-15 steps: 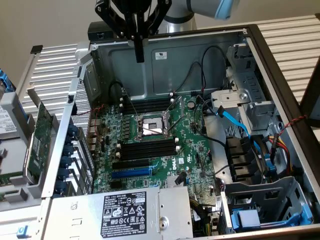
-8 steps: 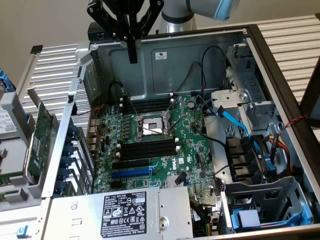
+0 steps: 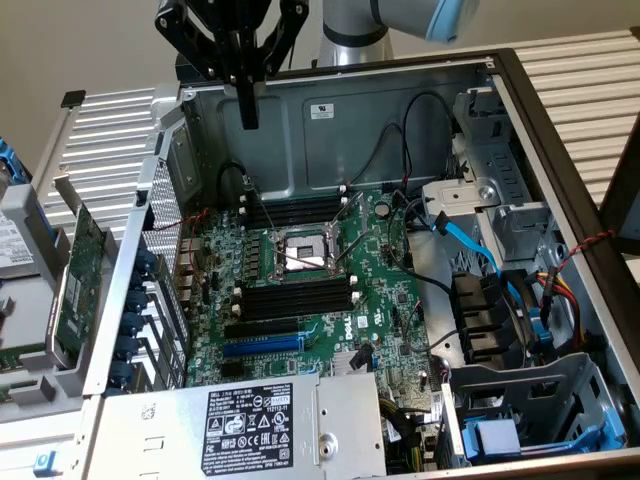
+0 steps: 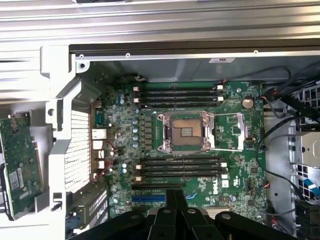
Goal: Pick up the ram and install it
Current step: 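Reach for the ram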
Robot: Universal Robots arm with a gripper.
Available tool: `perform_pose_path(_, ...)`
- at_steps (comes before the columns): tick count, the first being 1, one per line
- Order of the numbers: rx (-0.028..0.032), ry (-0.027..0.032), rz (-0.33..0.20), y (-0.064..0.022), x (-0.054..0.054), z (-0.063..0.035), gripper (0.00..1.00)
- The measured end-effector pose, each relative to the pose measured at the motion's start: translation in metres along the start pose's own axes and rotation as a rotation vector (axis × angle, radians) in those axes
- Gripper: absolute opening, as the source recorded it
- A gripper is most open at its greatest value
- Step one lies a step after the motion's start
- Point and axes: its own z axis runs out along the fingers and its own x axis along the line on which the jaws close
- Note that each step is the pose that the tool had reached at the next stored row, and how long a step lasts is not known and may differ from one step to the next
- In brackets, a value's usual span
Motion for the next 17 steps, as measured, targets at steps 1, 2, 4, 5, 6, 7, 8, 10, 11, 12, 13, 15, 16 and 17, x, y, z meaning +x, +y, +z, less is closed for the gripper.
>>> perform_pose_path(1, 0.0004, 0.0051, 0.000, -0.0002, 0.001, 0.0000, 0.10)
perform_pose_path(2, 0.0009, 0.0110, 0.000, -0.0004, 0.002, 0.0001, 0.10)
perform_pose_path(4, 0.0017, 0.0229, 0.001, -0.0009, 0.004, 0.0002, 0.10)
perform_pose_path(5, 0.0019, 0.0282, 0.001, -0.0012, 0.006, 0.0003, 0.10)
perform_pose_path(6, 0.0022, 0.0336, 0.002, -0.0015, 0.007, 0.0004, 0.10)
perform_pose_path(7, 0.0027, 0.0390, 0.002, -0.0020, 0.009, 0.0003, 0.10)
perform_pose_path(8, 0.0030, 0.0429, 0.002, -0.0025, 0.011, 0.0004, 0.10)
perform_pose_path(10, 0.0034, 0.0479, 0.002, -0.0038, 0.016, 0.0003, 0.10)
perform_pose_path(11, 0.0034, 0.0486, 0.002, -0.0049, 0.018, 0.0003, 0.10)
perform_pose_path(12, 0.0034, 0.0487, 0.002, -0.0063, 0.023, 0.0003, 0.10)
perform_pose_path(13, 0.0034, 0.0487, 0.002, -0.0073, 0.027, 0.0003, 0.10)
perform_pose_path(15, 0.0034, 0.0487, 0.002, -0.0087, 0.036, 0.0004, 0.10)
perform_pose_path(16, 0.0034, 0.0487, 0.002, -0.0095, 0.040, 0.0004, 0.10)
perform_pose_path(17, 0.0034, 0.0487, 0.002, -0.0102, 0.045, 0.0005, 0.10)
